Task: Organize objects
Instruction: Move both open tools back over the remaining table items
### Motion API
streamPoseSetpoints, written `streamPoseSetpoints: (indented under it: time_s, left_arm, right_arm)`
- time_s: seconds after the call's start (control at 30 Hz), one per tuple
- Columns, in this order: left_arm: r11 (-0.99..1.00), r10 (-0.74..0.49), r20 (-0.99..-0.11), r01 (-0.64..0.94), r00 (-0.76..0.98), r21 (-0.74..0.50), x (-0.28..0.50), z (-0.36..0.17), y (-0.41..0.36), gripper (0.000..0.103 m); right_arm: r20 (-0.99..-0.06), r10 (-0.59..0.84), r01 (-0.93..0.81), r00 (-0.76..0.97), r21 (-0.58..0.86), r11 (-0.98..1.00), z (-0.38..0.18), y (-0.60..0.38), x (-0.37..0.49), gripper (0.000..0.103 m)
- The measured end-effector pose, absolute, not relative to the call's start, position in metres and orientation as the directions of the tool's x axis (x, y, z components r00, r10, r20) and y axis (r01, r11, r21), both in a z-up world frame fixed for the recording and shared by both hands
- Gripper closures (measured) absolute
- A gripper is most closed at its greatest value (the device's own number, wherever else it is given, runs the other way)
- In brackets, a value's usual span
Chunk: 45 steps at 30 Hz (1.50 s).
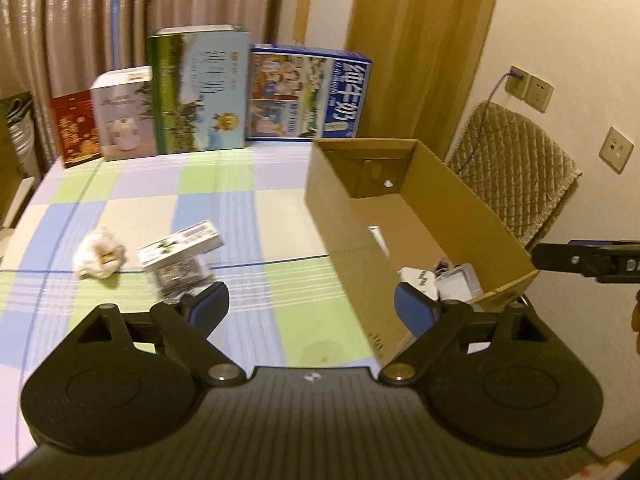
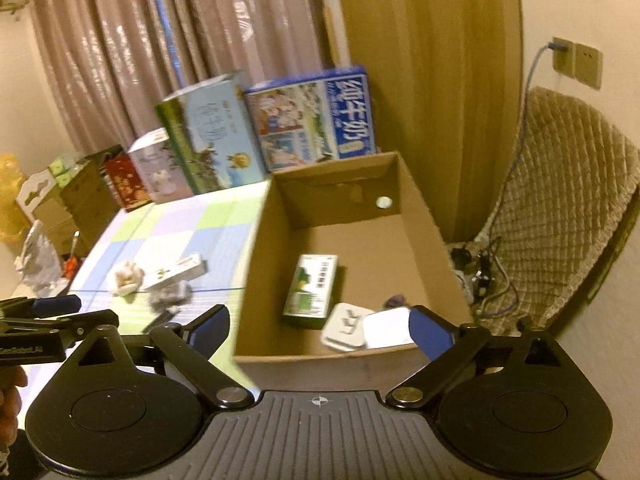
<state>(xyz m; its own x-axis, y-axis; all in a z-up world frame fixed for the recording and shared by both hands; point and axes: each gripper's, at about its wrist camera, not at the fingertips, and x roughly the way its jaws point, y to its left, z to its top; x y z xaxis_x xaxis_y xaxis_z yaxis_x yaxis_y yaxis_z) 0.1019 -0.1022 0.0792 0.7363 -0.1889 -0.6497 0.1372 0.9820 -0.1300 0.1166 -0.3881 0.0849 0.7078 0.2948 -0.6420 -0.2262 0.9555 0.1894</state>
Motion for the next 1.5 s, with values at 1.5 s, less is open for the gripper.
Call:
streamPoseSetpoints:
  time_s: [1.5]
  left_arm:
    - [0.998, 0.04, -0.643, -0.064, 0.765, -0.013, 0.02, 0.069, 0.07, 0.001]
  right_arm:
    - [-0.642, 0.485, -0.486, 0.594, 0.195, 0.852, 0.043, -0.212, 0.06, 0.002]
